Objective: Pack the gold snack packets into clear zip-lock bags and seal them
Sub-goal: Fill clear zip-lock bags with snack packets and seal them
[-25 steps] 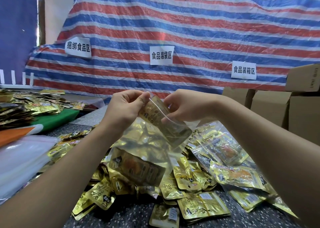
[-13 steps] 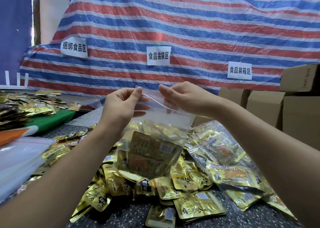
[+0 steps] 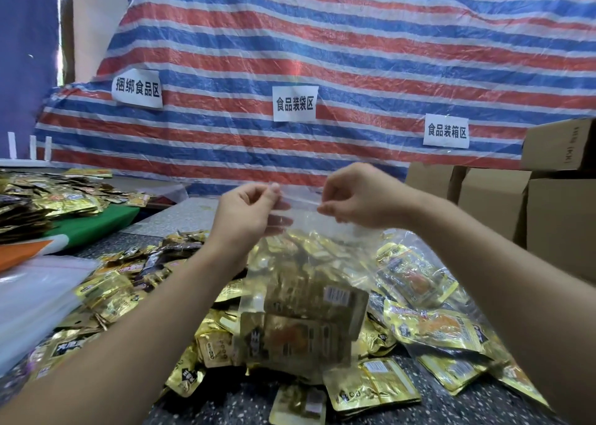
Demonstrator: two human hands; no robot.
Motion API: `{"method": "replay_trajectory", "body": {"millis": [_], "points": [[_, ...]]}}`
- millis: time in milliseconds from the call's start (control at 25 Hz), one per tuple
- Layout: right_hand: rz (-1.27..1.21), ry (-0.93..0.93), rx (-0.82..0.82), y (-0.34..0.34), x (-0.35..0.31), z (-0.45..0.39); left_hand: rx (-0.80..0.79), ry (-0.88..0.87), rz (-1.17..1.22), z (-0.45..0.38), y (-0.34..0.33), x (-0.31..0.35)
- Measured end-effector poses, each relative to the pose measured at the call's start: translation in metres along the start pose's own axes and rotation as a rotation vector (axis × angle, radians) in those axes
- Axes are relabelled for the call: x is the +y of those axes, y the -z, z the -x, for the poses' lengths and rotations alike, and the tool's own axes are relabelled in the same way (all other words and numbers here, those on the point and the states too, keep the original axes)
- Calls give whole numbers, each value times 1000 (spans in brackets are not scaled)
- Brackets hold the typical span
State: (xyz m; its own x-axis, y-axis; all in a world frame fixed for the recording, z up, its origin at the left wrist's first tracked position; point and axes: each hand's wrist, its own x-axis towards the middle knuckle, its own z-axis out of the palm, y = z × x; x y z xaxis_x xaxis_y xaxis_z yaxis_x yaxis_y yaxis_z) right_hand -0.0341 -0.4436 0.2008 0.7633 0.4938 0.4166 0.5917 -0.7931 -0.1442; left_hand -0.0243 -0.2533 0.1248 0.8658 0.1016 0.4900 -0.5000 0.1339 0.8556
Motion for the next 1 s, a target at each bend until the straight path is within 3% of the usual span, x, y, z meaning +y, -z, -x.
{"method": "replay_trajectory", "body": {"millis": [200,520,800,1000], "points": [[25,-21,105,-21,13,5,-12,23,33,1,4,-22],[-94,-72,61,-56,6,-4,-72,-55,4,4,-2,-33],[-177,-118,318,-62,6,-9,-161,-169,-200,-18,-7,-21],[-182,-147,391,-60,11,-6,-301,-23,-260,-31,-6,-6]]}}
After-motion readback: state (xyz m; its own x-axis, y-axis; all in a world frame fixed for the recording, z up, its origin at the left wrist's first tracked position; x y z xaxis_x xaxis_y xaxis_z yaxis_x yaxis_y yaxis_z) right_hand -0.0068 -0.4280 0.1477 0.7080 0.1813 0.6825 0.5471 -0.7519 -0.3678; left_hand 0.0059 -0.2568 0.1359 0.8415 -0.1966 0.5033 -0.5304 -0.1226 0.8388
